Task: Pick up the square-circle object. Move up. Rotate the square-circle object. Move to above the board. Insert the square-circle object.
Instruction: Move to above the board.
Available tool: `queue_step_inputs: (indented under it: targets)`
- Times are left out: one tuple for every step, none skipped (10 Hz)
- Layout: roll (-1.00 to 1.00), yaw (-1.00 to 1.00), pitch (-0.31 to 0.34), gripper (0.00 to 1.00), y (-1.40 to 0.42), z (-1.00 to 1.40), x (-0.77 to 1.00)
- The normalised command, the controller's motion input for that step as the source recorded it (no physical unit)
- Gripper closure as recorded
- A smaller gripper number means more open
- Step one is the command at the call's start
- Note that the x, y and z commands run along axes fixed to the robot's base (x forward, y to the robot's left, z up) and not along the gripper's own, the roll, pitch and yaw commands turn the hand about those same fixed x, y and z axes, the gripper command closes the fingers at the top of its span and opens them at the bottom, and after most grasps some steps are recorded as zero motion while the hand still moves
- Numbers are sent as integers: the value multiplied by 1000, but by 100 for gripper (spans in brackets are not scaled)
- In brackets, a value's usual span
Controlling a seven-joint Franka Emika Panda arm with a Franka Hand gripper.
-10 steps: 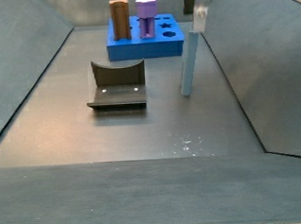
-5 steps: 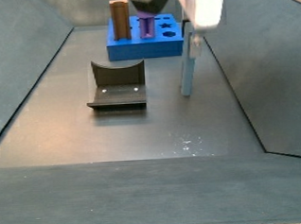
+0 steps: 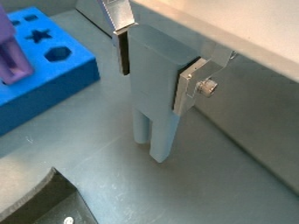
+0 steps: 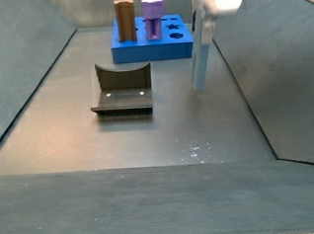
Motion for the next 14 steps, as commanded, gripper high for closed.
queue_step_inputs:
  targets:
    - [178, 142, 34, 100, -82, 1000, -120]
    - [153, 94, 31, 100, -80, 1000, -117]
    - [124, 56, 29, 100, -73, 1000, -110]
    - [121, 44, 31, 100, -69, 1000, -104]
    - [121, 39, 36, 100, -67, 1000, -99]
    - [119, 33, 51, 100, -61, 1000, -86]
    - [118, 31, 60, 100, -58, 1000, -78]
    - [111, 31, 84, 100, -47, 1000, -53]
    - [109, 32, 89, 100, -43, 1000, -42]
    - [105, 34, 93, 100, -31, 864, -19]
    - [102, 35, 93, 100, -25, 699, -6]
    - [97, 36, 94, 100, -18, 479, 0]
    - [94, 36, 93, 100, -14, 371, 3]
    - [-8, 1000, 46, 100, -1000, 135, 332]
